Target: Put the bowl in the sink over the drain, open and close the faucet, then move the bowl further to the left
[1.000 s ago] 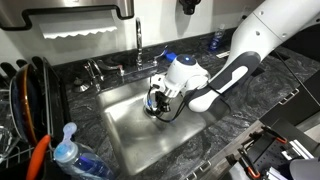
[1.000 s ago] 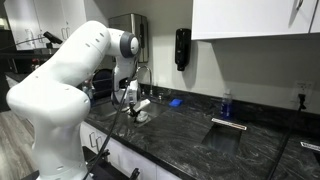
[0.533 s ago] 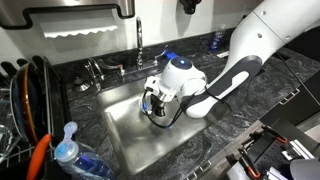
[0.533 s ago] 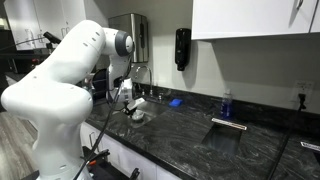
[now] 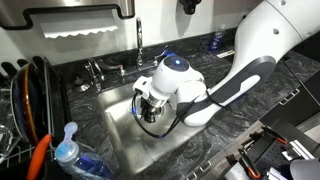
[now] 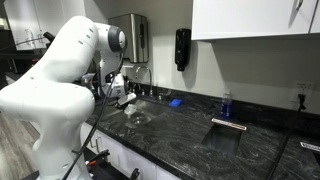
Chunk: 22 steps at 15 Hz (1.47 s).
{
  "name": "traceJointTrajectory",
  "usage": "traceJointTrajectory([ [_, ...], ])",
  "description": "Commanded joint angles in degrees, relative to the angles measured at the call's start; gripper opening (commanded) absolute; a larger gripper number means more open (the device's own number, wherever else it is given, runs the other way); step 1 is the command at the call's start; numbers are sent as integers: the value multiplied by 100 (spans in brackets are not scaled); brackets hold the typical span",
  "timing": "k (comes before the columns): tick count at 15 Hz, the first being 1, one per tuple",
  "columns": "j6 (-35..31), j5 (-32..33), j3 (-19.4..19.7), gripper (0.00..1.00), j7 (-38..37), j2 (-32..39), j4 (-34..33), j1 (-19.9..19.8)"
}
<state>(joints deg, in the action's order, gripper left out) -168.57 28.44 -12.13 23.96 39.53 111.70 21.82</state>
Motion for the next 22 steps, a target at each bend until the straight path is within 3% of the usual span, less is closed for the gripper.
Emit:
traceJointTrajectory([
  [1,263,-10,-128,2,-90,-45,-86,372],
  [2,314,-16,-156,2,-108,16,-140,474],
  [3,150,-7,-267,2,431,164,-52,-106],
  [8,227,50,-187,2,1017,592,-266,-600],
  [11,240,-7,-326,2,1542,794,-404,-990],
  [20,163,-74,-440,2,2439,913,-649,-1331],
  [22,193,-87,-390,2,2368,861,-679,-1130],
])
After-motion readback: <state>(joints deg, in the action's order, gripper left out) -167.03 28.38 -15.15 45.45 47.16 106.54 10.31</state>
